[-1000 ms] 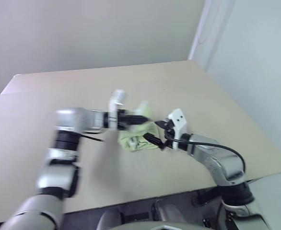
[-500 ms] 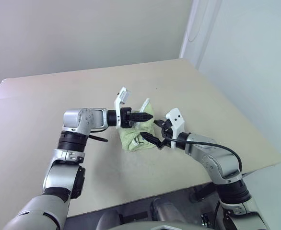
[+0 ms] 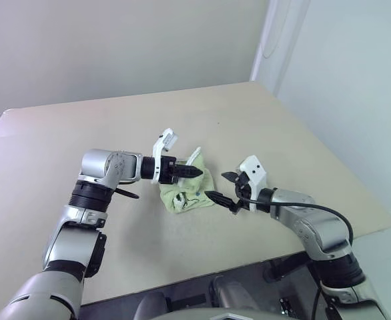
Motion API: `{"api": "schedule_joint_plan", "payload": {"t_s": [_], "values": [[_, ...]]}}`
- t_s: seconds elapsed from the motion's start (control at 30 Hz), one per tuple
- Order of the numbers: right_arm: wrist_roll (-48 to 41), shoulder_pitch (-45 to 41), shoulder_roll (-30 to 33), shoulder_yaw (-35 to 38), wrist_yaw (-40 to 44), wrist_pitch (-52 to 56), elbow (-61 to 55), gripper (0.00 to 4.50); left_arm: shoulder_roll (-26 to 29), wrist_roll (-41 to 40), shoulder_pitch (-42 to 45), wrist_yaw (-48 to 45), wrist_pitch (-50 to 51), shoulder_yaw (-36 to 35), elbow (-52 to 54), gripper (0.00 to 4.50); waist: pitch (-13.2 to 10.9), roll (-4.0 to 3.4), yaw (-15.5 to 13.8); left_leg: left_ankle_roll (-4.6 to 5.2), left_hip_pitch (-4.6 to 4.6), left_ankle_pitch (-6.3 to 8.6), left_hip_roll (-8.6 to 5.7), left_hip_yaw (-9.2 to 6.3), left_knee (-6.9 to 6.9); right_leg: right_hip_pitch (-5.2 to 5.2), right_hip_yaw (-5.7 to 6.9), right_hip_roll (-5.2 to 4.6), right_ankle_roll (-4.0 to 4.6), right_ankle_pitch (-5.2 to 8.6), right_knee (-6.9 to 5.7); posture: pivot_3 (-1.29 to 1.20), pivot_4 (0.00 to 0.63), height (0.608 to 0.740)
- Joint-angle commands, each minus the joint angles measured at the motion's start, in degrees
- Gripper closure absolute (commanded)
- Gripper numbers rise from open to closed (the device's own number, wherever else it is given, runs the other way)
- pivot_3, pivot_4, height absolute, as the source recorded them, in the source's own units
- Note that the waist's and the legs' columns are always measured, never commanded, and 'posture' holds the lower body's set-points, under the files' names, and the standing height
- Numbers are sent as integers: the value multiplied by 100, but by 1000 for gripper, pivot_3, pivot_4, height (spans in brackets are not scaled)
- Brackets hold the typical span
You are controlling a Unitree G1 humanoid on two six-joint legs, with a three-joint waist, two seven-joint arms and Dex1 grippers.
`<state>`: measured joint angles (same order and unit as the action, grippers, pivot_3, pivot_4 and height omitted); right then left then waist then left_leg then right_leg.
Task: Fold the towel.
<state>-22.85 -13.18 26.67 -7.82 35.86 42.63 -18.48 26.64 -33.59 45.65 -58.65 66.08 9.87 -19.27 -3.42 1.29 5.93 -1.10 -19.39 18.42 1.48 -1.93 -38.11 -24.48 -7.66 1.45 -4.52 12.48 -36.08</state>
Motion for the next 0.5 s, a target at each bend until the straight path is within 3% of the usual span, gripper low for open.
{"api": "schedule_joint_plan", "payload": {"t_s": [0.03, 0.2, 0.3, 0.5], "values": [[-119, 46, 123, 313, 68, -125, -303, 0, 221, 123, 203, -264, 82, 245, 136, 4463, 0, 1, -1, 0, 0, 0, 0, 0, 0, 0, 0, 0, 0, 0, 0, 0, 0, 740], [-98, 184, 186, 493, 47, -145, -329, 0, 212, 96, 243, -366, 237, 312, 110, 4463, -1, 1, -6, 0, 1, 0, 0, 0, 0, 0, 0, 0, 0, 0, 0, 0, 0, 740], [-52, 235, 154, 507, -8, -149, -335, 0, 115, -11, 272, -388, 412, 216, 119, 3832, -1, 1, -8, 0, 1, 0, 0, 0, 0, 0, 0, 0, 0, 1, 0, 0, 0, 740], [-5, 241, 81, 468, -111, -182, -313, 0, -69, 2, 309, -305, 554, 209, 64, 1769, -1, 1, -3, 0, 1, 0, 0, 1, 0, 0, 0, 0, 0, 1, 1, 0, 0, 740]]}}
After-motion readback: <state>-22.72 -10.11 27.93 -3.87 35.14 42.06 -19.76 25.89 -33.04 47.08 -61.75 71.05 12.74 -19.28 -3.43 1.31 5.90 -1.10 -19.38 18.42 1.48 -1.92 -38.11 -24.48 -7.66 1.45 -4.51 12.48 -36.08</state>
